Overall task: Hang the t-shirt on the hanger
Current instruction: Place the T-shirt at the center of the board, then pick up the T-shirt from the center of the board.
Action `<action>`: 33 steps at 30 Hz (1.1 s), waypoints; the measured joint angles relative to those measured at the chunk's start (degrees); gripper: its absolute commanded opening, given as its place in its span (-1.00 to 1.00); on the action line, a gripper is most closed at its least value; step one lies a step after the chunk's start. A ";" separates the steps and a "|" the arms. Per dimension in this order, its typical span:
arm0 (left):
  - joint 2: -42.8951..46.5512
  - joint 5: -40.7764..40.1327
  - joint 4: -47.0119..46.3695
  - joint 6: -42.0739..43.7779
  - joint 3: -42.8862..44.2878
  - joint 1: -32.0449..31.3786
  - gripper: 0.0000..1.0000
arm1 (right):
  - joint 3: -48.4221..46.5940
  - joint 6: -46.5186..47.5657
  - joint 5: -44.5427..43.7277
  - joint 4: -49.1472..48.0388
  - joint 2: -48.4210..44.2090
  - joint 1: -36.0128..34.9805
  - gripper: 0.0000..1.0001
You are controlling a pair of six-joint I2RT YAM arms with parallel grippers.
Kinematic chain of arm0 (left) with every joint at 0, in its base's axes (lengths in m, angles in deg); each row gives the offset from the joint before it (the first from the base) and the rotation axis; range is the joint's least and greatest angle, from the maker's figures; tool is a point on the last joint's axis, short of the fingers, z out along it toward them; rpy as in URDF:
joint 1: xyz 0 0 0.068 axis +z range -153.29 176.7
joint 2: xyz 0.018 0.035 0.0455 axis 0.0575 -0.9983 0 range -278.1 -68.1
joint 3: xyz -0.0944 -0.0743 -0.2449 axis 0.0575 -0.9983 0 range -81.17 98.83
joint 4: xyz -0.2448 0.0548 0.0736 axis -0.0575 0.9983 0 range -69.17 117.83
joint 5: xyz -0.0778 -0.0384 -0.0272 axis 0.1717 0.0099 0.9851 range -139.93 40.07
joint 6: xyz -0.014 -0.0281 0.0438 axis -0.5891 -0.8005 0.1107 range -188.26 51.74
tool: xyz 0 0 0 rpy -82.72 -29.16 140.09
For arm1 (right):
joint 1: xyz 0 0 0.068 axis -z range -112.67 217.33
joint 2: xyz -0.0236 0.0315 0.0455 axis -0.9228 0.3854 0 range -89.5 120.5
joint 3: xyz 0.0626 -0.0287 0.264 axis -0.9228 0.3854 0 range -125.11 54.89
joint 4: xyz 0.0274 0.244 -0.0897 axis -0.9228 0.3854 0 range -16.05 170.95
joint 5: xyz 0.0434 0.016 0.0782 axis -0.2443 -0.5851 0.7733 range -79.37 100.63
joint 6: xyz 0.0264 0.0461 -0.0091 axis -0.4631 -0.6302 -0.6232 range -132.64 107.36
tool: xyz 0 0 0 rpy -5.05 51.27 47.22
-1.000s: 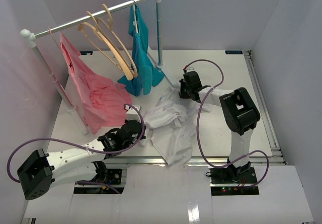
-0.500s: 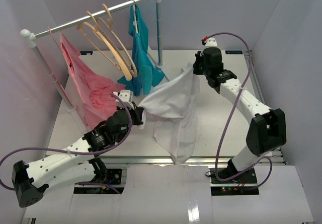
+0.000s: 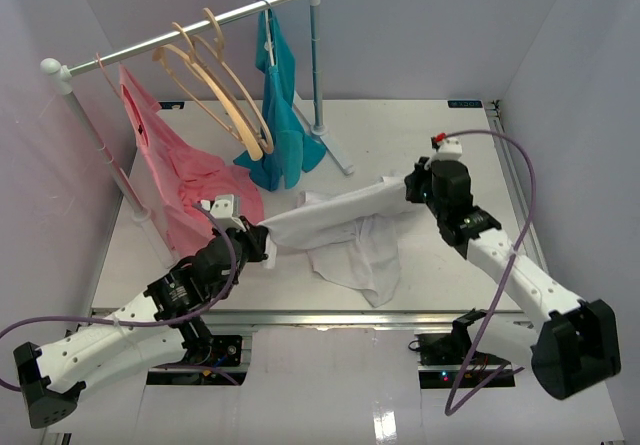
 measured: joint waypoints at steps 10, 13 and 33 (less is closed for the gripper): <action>12.08 5.65 3.96 -7.66 -10.61 0.00 0.32 | 33.94 -11.01 7.08 -6.26 -24.71 -5.68 -0.12; 15.80 6.93 3.96 -8.07 -11.00 0.00 0.40 | 36.18 -12.26 6.90 -5.47 -31.13 -6.62 -0.07; -17.57 13.74 -7.12 -2.22 -3.94 0.02 0.28 | 10.37 -3.28 1.78 -0.57 2.38 -13.19 -0.07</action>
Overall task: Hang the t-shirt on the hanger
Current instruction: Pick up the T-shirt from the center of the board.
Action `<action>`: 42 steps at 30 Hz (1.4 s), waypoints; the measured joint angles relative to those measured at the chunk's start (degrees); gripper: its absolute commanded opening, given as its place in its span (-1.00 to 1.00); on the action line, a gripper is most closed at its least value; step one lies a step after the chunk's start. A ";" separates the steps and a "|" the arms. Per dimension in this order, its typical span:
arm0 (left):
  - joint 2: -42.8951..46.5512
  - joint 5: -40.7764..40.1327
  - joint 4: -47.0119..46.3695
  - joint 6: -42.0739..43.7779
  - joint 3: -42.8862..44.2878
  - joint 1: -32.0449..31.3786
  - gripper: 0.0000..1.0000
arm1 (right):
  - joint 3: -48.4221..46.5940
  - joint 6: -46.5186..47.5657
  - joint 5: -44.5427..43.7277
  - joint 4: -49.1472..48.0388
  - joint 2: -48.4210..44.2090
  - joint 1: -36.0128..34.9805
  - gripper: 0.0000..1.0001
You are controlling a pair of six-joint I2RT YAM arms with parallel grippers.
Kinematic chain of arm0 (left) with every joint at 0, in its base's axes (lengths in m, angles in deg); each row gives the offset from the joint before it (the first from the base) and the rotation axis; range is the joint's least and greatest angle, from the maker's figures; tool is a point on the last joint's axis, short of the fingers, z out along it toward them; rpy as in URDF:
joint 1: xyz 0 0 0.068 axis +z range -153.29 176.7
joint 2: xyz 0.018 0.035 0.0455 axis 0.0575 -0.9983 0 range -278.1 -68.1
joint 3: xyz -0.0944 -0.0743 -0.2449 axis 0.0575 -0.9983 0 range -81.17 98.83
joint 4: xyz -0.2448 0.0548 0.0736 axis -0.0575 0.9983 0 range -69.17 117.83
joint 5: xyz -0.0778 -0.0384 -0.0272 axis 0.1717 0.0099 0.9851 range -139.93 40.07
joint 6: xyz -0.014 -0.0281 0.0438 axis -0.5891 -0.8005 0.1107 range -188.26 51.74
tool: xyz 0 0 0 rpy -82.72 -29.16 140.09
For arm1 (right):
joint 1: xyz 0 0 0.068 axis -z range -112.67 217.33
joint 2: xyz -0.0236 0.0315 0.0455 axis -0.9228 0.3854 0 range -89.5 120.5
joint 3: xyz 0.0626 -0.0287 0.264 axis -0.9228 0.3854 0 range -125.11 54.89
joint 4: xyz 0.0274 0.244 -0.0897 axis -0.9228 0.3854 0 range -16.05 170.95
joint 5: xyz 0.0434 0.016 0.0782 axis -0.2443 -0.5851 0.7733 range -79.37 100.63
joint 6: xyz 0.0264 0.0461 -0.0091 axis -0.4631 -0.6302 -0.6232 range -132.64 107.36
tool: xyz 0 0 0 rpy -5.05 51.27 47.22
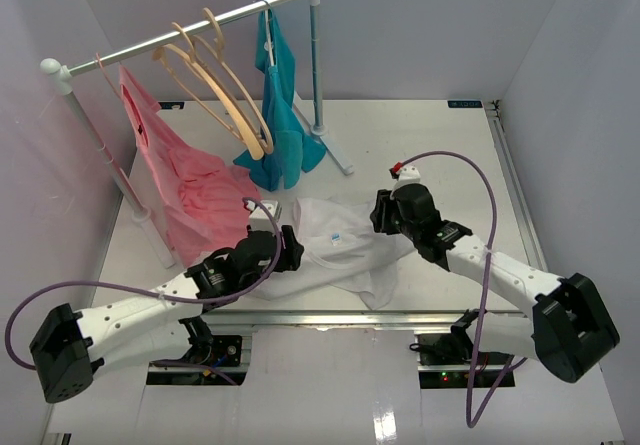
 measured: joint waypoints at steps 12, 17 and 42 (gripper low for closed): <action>-13.26 2.52 -4.61 -0.08 2.65 0.02 0.28 | -2.57 2.11 -6.69 7.01 7.68 -3.69 -0.07; -14.56 2.62 -5.20 -0.12 2.86 0.02 0.29 | -4.53 2.70 -9.29 9.12 9.54 -5.12 -0.07; -2.47 0.41 -5.63 -0.17 -2.16 0.02 0.34 | -17.54 -1.21 -27.53 26.32 22.30 -12.22 -0.59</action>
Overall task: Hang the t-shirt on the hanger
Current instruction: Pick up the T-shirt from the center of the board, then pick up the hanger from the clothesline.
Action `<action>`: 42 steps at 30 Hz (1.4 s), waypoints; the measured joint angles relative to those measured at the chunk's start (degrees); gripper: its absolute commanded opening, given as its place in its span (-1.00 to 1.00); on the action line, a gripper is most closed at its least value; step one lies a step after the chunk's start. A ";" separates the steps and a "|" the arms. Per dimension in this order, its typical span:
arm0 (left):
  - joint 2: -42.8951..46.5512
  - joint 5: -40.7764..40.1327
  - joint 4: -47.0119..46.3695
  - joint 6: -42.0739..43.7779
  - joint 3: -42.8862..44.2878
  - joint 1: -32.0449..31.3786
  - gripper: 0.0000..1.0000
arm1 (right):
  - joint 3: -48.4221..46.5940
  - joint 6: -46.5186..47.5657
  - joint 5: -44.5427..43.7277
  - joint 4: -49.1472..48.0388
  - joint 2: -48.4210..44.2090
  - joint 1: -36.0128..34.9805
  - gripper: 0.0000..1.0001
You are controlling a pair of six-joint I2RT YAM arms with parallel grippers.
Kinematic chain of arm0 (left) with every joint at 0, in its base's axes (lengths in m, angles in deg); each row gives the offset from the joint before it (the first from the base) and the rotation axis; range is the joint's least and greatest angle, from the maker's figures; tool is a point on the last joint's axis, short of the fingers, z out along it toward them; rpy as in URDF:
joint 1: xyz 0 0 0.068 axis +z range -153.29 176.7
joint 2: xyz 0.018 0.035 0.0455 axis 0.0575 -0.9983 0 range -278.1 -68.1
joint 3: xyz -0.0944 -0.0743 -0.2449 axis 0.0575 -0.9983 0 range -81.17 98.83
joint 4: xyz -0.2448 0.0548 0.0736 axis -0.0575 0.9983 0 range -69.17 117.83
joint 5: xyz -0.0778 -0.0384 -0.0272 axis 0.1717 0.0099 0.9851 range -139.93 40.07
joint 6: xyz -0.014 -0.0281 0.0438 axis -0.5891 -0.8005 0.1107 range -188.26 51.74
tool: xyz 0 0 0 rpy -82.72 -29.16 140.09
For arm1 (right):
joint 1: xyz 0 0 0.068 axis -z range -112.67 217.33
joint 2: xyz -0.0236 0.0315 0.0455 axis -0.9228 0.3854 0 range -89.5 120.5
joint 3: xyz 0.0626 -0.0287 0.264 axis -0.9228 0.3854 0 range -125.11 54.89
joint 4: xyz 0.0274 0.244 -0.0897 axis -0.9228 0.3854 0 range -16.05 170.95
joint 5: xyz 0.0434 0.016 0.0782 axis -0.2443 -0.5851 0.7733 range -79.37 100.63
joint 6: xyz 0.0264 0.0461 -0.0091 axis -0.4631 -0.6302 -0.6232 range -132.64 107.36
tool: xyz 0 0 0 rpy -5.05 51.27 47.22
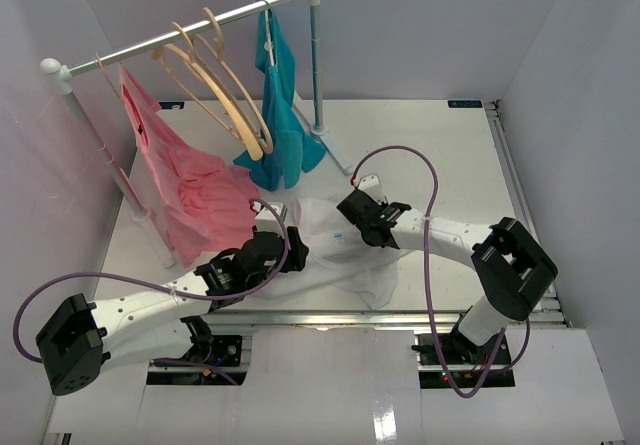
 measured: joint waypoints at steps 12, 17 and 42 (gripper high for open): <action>5.73 -1.31 4.95 0.10 0.95 0.00 0.41 | -2.62 3.58 2.72 0.76 -7.40 -0.35 -0.85; 7.22 -5.91 11.81 -0.83 9.05 0.00 0.46 | 0.83 4.77 5.39 -3.68 -16.42 -0.37 -0.85; -13.13 -38.49 33.22 -3.25 55.10 6.85 0.51 | 13.47 6.44 23.57 -16.51 -28.24 -0.35 -0.85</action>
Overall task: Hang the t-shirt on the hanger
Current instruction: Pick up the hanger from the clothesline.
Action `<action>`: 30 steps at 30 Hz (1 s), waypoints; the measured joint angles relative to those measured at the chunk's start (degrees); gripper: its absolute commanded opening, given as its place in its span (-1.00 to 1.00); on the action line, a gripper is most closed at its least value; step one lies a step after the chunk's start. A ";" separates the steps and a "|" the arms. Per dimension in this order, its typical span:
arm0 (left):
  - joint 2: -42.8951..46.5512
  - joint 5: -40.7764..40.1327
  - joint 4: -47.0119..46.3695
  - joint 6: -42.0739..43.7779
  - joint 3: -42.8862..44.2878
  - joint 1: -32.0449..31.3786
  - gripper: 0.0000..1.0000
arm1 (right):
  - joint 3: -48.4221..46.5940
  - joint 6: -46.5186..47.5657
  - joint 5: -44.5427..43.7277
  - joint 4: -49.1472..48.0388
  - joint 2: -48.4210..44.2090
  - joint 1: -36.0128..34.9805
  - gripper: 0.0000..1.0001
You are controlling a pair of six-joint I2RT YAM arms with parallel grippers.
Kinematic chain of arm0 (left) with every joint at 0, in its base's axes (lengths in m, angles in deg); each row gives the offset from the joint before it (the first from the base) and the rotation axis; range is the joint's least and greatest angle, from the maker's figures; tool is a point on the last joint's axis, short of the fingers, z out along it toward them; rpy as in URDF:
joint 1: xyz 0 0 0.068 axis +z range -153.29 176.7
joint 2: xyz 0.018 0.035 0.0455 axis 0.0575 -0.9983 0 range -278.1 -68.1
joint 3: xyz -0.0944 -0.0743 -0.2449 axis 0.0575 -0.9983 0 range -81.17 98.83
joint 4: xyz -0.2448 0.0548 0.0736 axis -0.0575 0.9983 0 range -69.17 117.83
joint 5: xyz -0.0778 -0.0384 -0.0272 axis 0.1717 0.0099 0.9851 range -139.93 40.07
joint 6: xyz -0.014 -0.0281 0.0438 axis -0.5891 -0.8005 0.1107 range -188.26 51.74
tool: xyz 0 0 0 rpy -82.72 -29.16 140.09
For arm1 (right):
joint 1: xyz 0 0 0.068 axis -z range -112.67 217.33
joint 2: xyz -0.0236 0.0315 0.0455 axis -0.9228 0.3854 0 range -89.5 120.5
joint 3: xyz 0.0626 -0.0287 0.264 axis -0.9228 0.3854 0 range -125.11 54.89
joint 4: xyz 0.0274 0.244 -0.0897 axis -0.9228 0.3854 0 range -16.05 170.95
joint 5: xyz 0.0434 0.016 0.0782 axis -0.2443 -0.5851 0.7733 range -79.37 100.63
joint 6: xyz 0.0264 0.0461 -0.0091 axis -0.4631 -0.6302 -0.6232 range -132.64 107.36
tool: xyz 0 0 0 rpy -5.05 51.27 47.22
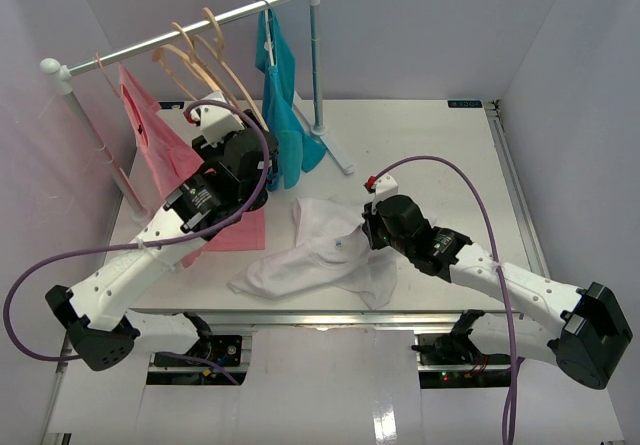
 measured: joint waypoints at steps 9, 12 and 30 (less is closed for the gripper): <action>4.09 0.14 -7.79 5.28 -3.79 6.29 0.48 | 0.09 0.42 0.29 -0.07 0.00 0.00 -0.85; 4.25 0.97 -10.15 7.03 -3.64 7.89 0.49 | 0.09 0.47 0.32 -0.09 -0.02 0.00 -0.85; -2.13 8.87 -17.86 11.50 -5.48 14.57 0.50 | 0.11 0.61 0.47 -0.07 -0.18 0.00 -0.85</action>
